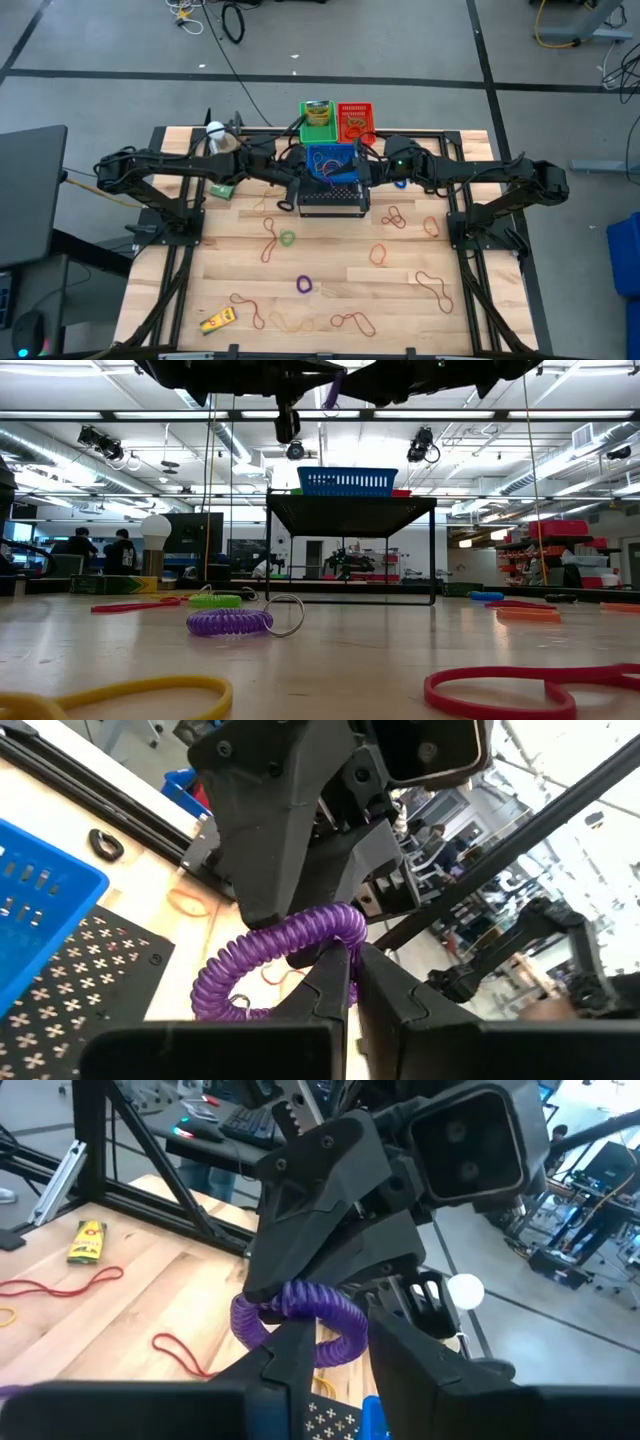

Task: Pick & Place Office Desk Supplies
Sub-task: Put the purple spring keychain into the red bin on the shelf

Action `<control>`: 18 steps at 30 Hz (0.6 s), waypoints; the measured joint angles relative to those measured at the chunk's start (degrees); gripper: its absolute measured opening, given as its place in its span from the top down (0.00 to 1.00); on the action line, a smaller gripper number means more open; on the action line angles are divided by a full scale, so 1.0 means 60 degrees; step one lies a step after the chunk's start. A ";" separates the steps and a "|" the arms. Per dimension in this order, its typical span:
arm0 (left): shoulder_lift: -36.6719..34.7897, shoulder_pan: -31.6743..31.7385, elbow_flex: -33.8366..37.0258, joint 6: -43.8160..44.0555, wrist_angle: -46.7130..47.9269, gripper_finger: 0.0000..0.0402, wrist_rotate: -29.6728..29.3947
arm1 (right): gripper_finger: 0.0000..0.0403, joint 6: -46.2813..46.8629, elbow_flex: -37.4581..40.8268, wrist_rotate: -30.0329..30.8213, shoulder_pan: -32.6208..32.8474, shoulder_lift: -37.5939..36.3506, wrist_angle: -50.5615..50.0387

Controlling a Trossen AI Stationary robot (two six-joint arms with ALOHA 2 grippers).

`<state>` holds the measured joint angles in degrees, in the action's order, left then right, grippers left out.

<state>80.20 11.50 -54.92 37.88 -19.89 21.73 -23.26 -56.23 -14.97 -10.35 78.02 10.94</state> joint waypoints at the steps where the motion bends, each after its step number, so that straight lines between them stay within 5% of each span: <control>1: 0.0000 0.0033 0.0000 0.0128 -0.0043 0.97 0.0032 | 0.75 0.0000 0.0000 0.0001 0.0000 0.0000 0.0012; 8: 0.0000 0.0224 0.0000 0.0719 -0.0089 0.97 0.0511 | 0.74 -0.0076 0.0000 0.0259 0.0000 0.0000 0.0025; 18: 0.0000 0.0572 0.0000 0.1107 -0.0429 0.97 0.0755 | 0.57 -0.0456 0.0000 0.0185 0.0007 -0.0004 0.0080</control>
<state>80.20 14.93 -54.92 44.52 -22.47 26.26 -26.00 -56.23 -13.85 -10.31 78.00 11.42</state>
